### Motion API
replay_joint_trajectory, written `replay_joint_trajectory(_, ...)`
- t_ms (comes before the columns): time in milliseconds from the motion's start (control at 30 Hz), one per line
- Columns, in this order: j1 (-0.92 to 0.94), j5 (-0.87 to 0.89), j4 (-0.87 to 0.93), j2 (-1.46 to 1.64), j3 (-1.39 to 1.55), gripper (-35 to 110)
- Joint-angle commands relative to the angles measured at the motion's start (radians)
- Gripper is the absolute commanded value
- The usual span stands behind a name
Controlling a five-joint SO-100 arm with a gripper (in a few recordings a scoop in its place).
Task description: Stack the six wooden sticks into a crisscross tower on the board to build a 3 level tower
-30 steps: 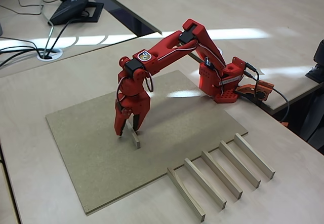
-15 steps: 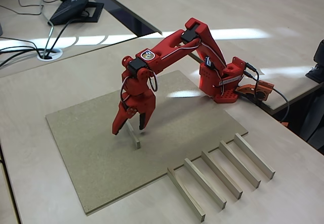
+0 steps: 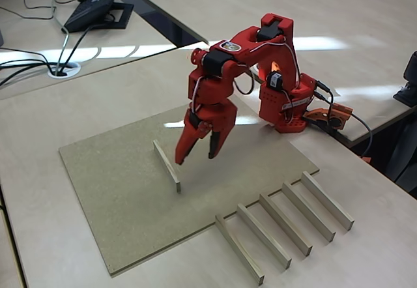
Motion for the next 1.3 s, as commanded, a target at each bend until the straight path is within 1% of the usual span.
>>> replay_joint_trajectory(0, -0.170, 0.179, 0.044, 0.138, 0.028, 33)
replay_joint_trajectory(133, -0.376, 0.416, 0.072, 0.212, 0.048, 32)
replay_joint_trajectory(267, -0.561, 0.611, 0.037, 0.273, 0.124, 29)
replay_joint_trajectory(433, -0.719, 0.733, -0.115, 0.353, 0.305, 26)
replay_joint_trajectory(700, -0.833, 0.770, -0.353, 0.367, 0.515, 24)
replay_joint_trajectory(1267, -0.930, 0.799, -0.589, 0.379, 0.721, 24)
